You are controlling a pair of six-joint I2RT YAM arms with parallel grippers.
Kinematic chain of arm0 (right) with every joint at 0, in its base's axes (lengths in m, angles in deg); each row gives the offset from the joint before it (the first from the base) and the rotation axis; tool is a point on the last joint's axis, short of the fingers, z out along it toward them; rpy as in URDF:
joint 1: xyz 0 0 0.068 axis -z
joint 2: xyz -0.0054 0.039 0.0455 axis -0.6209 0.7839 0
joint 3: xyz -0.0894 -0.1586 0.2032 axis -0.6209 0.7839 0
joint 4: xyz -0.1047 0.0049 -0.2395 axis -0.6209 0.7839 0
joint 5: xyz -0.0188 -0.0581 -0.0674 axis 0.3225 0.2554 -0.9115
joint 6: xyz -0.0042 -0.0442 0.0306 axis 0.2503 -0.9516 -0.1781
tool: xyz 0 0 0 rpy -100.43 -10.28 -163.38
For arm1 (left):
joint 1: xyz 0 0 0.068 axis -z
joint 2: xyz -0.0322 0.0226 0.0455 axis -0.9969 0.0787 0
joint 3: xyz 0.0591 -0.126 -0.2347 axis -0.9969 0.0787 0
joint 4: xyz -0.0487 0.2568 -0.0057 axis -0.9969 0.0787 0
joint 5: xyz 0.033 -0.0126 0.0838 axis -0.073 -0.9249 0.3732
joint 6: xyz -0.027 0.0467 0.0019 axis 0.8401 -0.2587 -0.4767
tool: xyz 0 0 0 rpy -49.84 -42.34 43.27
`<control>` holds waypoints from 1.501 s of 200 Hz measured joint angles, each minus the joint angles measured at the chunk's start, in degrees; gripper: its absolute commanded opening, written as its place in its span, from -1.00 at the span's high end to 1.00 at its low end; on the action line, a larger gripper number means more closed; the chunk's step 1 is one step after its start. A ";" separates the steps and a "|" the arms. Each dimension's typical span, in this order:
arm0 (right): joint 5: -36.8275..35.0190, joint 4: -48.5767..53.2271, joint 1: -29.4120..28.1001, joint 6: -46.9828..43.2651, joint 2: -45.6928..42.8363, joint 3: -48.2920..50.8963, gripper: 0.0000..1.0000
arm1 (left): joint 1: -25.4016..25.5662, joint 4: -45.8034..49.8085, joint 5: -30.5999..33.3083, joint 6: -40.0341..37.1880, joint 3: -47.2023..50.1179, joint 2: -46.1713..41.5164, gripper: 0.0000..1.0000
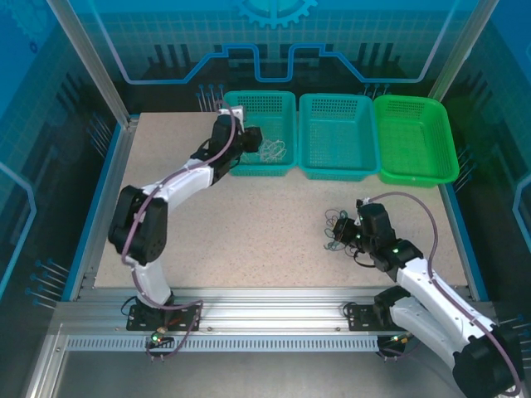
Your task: Untangle the cables
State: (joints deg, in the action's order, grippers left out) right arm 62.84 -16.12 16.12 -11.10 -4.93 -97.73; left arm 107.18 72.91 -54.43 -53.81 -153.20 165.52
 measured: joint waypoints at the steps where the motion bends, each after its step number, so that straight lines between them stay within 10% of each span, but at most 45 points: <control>1: 0.00 0.00 0.00 -0.15 0.00 -0.17 1.00 | 0.00 -0.07 -0.26 0.04 0.52 -0.50 0.36; 92: 16.31 -5.95 -0.35 -13.29 9.73 -10.95 1.00 | 12.35 -20.90 -22.03 -6.56 29.40 -28.15 0.42; 212: 30.97 -10.21 -4.15 -20.55 12.94 -15.80 1.00 | 17.16 -28.87 -30.67 -8.61 36.57 -18.27 0.22; 300: 31.85 -11.82 -5.49 -20.65 13.51 -16.76 1.00 | 17.27 -35.23 -30.97 -4.61 36.61 -14.34 0.96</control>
State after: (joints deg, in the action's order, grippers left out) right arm 94.69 -27.95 10.63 -31.76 8.58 -114.49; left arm 124.45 37.68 -85.40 -58.43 -116.59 151.18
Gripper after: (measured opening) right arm 0.078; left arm 0.072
